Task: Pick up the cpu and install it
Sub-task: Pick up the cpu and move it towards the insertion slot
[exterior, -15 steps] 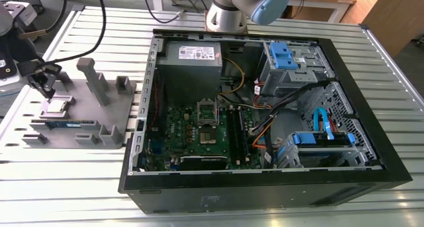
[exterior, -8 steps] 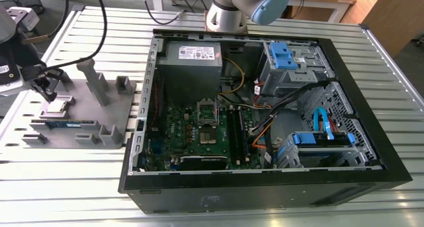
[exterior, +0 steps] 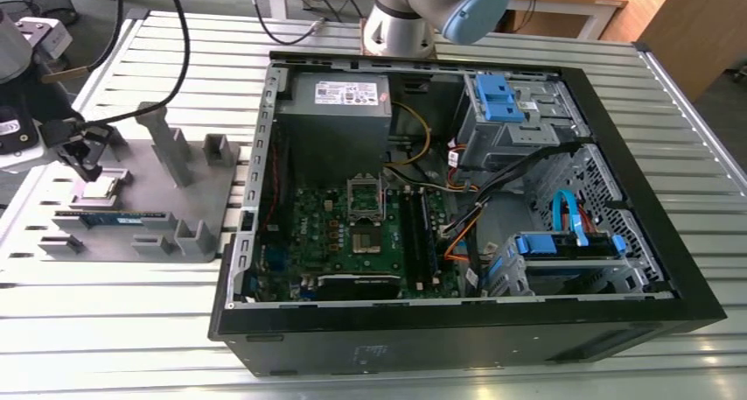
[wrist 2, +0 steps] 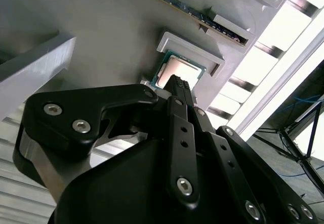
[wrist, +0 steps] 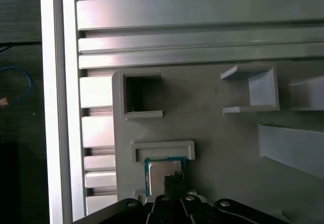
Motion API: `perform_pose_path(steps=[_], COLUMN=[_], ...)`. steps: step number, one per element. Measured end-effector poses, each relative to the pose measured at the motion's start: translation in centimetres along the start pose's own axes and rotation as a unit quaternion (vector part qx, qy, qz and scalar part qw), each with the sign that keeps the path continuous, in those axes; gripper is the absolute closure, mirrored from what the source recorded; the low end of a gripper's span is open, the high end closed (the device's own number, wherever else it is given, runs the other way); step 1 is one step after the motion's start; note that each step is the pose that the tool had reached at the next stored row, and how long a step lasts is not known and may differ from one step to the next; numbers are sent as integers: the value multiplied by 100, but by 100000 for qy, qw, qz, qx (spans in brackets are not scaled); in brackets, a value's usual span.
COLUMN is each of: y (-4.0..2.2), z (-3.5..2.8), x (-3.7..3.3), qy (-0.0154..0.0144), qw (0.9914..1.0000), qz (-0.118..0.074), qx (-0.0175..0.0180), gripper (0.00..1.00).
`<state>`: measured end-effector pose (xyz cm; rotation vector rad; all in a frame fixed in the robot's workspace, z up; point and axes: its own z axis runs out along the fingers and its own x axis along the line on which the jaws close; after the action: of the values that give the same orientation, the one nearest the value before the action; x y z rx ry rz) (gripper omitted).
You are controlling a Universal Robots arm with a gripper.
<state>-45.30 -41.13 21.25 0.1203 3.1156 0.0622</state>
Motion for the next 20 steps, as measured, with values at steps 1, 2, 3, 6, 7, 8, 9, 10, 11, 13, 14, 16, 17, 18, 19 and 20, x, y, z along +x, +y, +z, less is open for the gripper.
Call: perform_pose_path(steps=[1, 2, 3, 6, 7, 8, 9, 10, 11, 13, 14, 16, 17, 18, 19, 20], y=[-1, -1, -2, -3, -3, -3, -3, -3, -3, -3, -3, -2, -2, -3, -2, -3], z=[14, 27, 38, 52, 51, 52, 53, 53, 54, 54, 54, 54, 54, 54, 55, 55], x=[1, 1, 1, 2, 2, 2, 1, 1, 2, 1, 1, 2, 1, 1, 2, 1], qy=[6, 10, 9, 15, 18, 15, 9, 7, 6, 7, 7, 7, 5, 4, 5, 5], qw=[100000, 100000, 100000, 100000, 100000, 100000, 100000, 100000, 100000, 100000, 100000, 100000, 100000, 100000, 100000, 100000], qz=[1, 0, 2, -1, -2, -3, -1, -1, -1, -2, -2, -1, 1, -3, 0, -1], qx=[5, 6, 8, 37, 40, 38, 38, 35, 35, 34, 34, 35, 34, 34, 34, 33], gripper=[89, 89, 89, 89, 89, 89, 89, 89, 89, 89, 89, 89, 84, 84, 77, 71])
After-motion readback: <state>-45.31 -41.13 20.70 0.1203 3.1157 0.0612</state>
